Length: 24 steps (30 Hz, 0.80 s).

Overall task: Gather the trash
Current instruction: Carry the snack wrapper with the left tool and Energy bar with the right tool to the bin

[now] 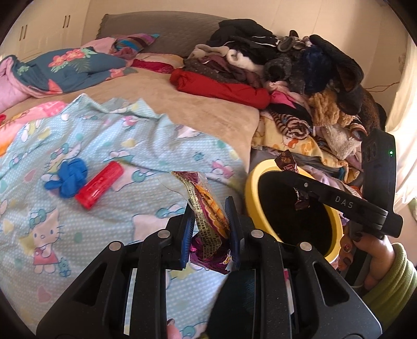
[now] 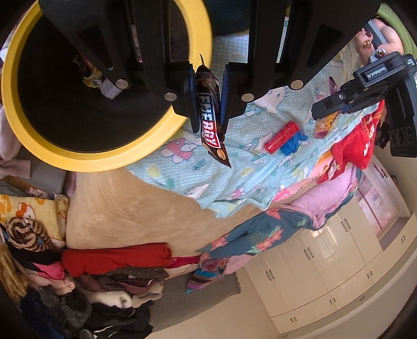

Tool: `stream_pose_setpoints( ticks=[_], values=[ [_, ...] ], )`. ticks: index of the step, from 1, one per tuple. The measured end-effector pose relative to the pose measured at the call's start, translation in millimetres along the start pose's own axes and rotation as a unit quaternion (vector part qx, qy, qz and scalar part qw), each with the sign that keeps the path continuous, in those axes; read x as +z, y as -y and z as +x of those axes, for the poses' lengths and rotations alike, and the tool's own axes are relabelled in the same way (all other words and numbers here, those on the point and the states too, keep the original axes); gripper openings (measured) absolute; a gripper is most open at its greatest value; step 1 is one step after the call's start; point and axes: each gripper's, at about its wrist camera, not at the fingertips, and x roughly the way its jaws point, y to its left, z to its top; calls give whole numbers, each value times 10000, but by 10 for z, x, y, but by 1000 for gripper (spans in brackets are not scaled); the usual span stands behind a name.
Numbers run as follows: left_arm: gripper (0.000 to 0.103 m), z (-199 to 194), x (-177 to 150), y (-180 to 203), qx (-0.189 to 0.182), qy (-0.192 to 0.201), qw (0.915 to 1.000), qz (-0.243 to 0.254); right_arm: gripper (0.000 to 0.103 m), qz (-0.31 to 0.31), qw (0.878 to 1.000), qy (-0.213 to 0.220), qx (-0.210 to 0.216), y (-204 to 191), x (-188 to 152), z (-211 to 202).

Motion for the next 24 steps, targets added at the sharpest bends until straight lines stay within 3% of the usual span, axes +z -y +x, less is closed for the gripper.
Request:
stream_pose_setpoints(
  ticks=[12, 24],
  values=[
    [17, 150, 44, 422, -299, -68, 9991, 306, 15, 371, 9989, 170, -229, 429, 36, -241],
    [17, 467, 19, 922, -663, -305, 9944, 769, 15, 1169, 9920, 159, -456, 1002, -2, -367]
  ],
)
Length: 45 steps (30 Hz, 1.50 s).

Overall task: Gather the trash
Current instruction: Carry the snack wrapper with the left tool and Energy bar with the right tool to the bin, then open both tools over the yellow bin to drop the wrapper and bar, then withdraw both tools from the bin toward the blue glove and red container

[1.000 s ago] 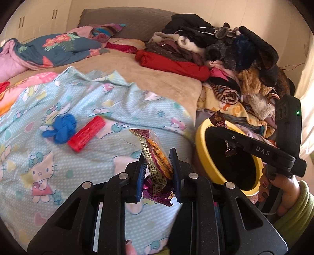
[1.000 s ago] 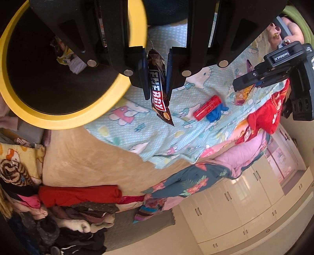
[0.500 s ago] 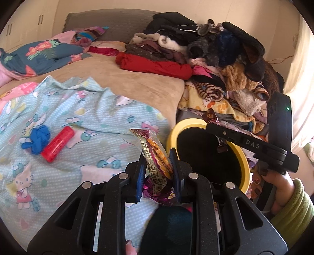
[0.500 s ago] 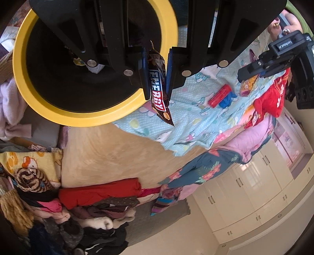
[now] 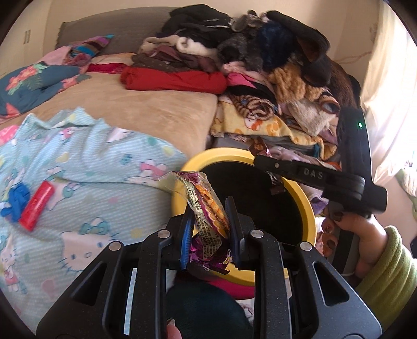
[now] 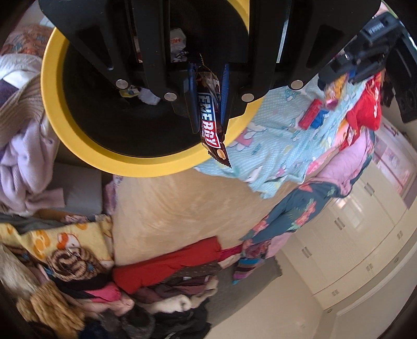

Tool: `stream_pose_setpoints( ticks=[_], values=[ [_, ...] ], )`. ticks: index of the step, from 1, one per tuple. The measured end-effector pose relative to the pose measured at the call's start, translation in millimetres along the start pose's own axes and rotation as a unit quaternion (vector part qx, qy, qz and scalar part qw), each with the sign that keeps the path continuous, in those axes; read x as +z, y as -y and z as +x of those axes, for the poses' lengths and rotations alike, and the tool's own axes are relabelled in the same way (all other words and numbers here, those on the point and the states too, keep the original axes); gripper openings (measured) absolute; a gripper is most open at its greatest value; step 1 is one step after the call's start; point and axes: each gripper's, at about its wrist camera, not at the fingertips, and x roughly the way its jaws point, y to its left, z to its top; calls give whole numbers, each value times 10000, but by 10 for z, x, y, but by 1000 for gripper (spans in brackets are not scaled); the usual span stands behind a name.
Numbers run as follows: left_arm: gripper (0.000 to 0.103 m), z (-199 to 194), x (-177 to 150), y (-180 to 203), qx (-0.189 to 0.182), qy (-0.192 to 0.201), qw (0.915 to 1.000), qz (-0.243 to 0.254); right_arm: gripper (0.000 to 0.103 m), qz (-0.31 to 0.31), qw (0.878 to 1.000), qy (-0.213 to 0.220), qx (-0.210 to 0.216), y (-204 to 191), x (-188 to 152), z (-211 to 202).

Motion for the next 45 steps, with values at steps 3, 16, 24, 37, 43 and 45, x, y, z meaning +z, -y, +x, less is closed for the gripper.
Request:
stream_pose_setpoints(
  ticks=[3, 16, 24, 37, 43, 45],
  values=[
    [17, 138, -8, 117, -138, -112, 9998, 95, 17, 190, 9998, 9, -30, 123, 13, -23],
    [75, 481, -10, 141, -254, -213, 9994, 31, 58, 484, 9979, 426, -111, 262, 106, -155],
    [90, 210, 27, -342, 324, 186, 9989, -286, 70, 96, 9986, 504, -96, -51, 63, -72],
    [92, -275, 80, -1219, 1070, 703, 9876, -909, 81, -667, 9968, 439, 45, -805, -117, 210],
    [92, -418, 21, -1620, 1343, 810, 9796, -1260, 84, -930, 9953, 235, 157, -1177, -211, 434],
    [92, -472, 5, -1769, 1447, 846, 9760, -1387, 84, -1042, 9942, 146, 216, -1319, -247, 519]
  ],
)
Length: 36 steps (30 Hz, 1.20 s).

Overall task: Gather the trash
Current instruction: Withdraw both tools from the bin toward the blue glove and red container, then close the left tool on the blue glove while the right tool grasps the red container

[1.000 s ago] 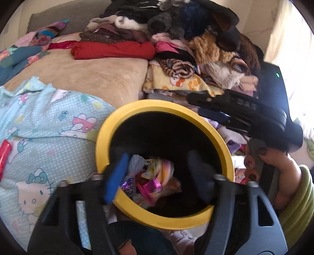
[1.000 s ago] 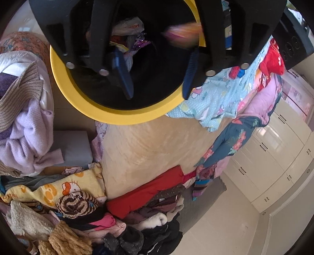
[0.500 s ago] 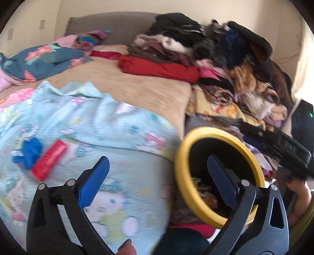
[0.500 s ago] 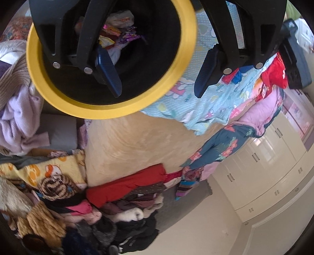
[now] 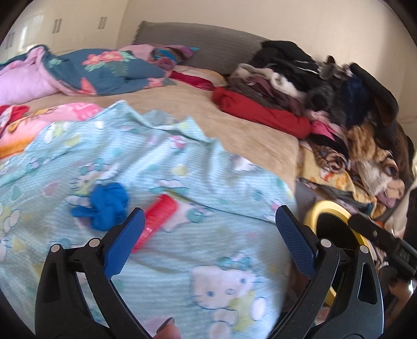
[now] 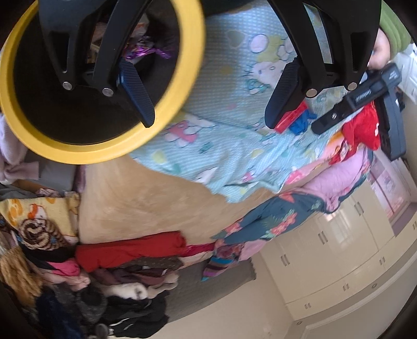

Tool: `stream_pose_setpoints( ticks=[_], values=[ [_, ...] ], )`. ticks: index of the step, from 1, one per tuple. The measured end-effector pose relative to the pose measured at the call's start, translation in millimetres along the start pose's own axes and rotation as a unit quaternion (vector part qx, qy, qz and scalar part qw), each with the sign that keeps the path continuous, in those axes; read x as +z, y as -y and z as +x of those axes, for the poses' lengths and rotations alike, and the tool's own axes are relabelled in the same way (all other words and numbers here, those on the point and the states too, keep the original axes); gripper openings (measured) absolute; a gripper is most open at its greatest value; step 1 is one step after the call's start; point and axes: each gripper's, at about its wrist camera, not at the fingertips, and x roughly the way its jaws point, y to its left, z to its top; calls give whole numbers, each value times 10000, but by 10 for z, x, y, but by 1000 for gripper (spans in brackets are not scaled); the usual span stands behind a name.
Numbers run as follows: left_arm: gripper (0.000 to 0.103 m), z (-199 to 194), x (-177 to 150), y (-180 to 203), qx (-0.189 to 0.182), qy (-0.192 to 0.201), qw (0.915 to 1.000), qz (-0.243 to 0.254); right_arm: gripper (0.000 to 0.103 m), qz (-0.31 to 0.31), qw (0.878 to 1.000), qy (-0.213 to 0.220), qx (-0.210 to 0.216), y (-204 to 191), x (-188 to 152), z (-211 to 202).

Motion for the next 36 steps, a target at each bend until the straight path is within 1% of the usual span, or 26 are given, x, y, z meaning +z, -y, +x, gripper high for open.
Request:
stream_pose_setpoints(
  ticks=[4, 7, 8, 10, 11, 12, 14, 16, 17, 18, 19, 20, 21, 22, 23, 24, 25, 26, 27, 28, 29, 30, 33, 35, 36],
  values=[
    [92, 19, 64, -354, 239, 20, 9992, -326, 84, -243, 9995, -149, 145, -311, -30, 180],
    [92, 64, 65, -669, 443, -67, 9971, -616, 84, -409, 9985, -267, 234, -519, -17, 353],
    [92, 73, 57, -747, 458, -88, 9965, -687, 84, -446, 9982, -314, 259, -570, -13, 406],
    [86, 115, 42, -924, 522, -158, 9949, -853, 84, -498, 9972, -454, 312, -684, -3, 561],
    [80, 135, 37, -984, 531, -197, 9943, -906, 84, -496, 9969, -505, 332, -714, -11, 604],
    [76, 169, 31, -1067, 531, -264, 9933, -993, 84, -479, 9966, -562, 357, -741, -13, 664],
    [72, 229, 17, -1188, 463, -384, 9913, -1167, 84, -436, 9958, -699, 387, -806, -11, 817],
    [71, 304, 15, -1271, 349, -498, 9899, -1284, 84, -377, 9953, -792, 398, -867, -10, 946],
    [69, 342, 10, -1304, 294, -539, 9894, -1314, 84, -333, 9949, -851, 433, -900, -8, 1022],
    [64, 385, 14, -1322, 262, -581, 9892, -1323, 84, -300, 9945, -900, 444, -930, -13, 1064],
    [61, 434, 10, -1346, 269, -643, 9888, -1321, 84, -272, 9941, -950, 448, -969, -15, 1130],
    [55, 482, 4, -1373, 293, -699, 9884, -1320, 84, -269, 9937, -985, 455, -1006, -14, 1196],
    [46, 519, 1, -1394, 281, -741, 9880, -1325, 84, -272, 9936, -1009, 439, -1037, -14, 1247],
    [41, 569, -7, -1422, 242, -804, 9877, -1318, 84, -269, 9933, -1036, 432, -1057, -26, 1278],
    [32, 595, -13, -1443, 236, -846, 9874, -1317, 84, -254, 9928, -1080, 441, -1075, -28, 1326],
    [26, 616, -26, -1471, 218, -885, 9866, -1356, 84, -237, 9922, -1140, 450, -1104, -30, 1393],
    [25, 616, -49, -1518, 146, -885, 9851, -1469, 84, -237, 9918, -1172, 452, -1115, -25, 1435],
    [21, 599, -65, -1553, 76, -846, 9841, -1560, 84, -236, 9913, -1215, 446, -1129, -25, 1479],
    [16, 573, -76, -1568, 61, -804, 9842, -1575, 84, -221, 9906, -1280, 438, -1148, -26, 1549],
    [13, 535, -84, -1566, 62, -747, 9850, -1553, 84, -189, 9900, -1323, 453, -1155, -30, 1609],
    [7, 493, -90, -1564, 75, -694, 9858, -1528, 84, -133, 9893, -1378, 466, -1161, -31, 1673],
    [3, 455, -96, -1570, 84, -654, 9862, -1521, 83, -62, 9885, -1433, 484, -1163, -32, 1740],
    [1, 319, -124, -1624, 87, -525, 9851, -1637, 78, 344, 9841, -1626, 634, -1122, -39, 1915],
    [0, 232, -144, -1648, 123, -464, 9846, -1678, 70, 683, 9790, -1765, 752, -1090, -53, 2028],
    [0, 198, -153, -1650, 131, -444, 9846, -1683, 69, 802, 9772, -1789, 813, -1084, -55, 2069]
  ],
)
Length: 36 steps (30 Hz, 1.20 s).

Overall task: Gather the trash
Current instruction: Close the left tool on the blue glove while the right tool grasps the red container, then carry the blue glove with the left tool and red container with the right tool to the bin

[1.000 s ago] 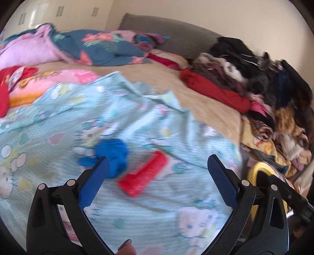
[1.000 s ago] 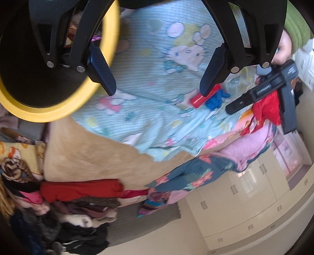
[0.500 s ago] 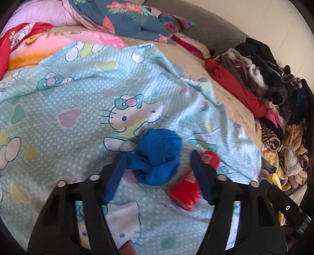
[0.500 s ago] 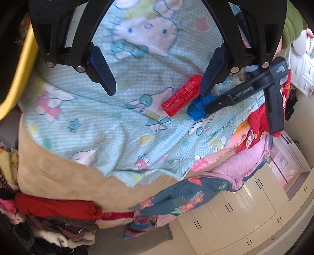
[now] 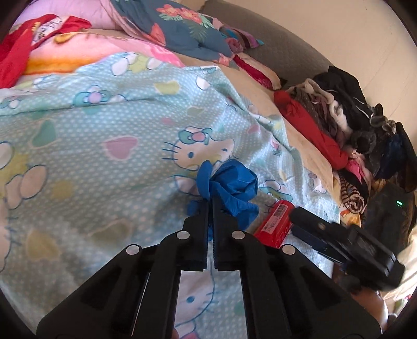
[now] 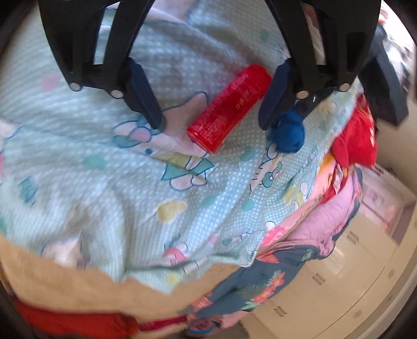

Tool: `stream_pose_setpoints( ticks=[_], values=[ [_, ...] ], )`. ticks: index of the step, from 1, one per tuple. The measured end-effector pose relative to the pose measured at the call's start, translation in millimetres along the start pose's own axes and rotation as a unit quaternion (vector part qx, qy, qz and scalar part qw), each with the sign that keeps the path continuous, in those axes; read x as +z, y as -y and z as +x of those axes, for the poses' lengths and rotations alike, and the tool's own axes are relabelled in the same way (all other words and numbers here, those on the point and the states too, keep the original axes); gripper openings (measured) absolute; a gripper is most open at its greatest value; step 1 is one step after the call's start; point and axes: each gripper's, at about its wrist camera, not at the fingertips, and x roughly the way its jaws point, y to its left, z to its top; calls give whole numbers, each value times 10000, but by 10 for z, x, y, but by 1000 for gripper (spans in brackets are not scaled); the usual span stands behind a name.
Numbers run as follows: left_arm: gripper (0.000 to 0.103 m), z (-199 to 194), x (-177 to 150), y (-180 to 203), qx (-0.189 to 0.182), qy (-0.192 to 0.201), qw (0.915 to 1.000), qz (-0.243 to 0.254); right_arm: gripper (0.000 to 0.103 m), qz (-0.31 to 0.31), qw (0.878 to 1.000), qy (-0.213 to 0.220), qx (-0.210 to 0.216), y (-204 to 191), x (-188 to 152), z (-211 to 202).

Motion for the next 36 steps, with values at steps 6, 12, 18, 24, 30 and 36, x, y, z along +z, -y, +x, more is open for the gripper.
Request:
stream_pose_setpoints(
  ticks=[6, 12, 18, 24, 30, 36],
  values=[
    [0, -192, -42, 114, 22, 155, 9995, 270, 41, -32, 9995, -106, 282, -38, 34, 124],
    [0, -283, -59, 348, -92, 244, 9983, 528, 37, -270, 9982, 317, 434, -41, -5, -223],
    [0, -313, -89, 651, -289, 248, 9960, 811, 35, -438, 9942, 917, 341, 98, -47, -768],
    [0, -362, -156, 970, -496, 252, 9925, 1089, 35, -435, 9886, 1433, 183, 351, -126, -1338],
    [0, -405, -234, 1289, -748, 227, 9878, 1349, 35, -165, 9823, 1863, -58, 717, -275, -1847],
    [0, -417, -325, 1572, -948, 165, 9828, 1579, 34, 46, 9779, 2067, -299, 1106, -356, -2263]
  ],
)
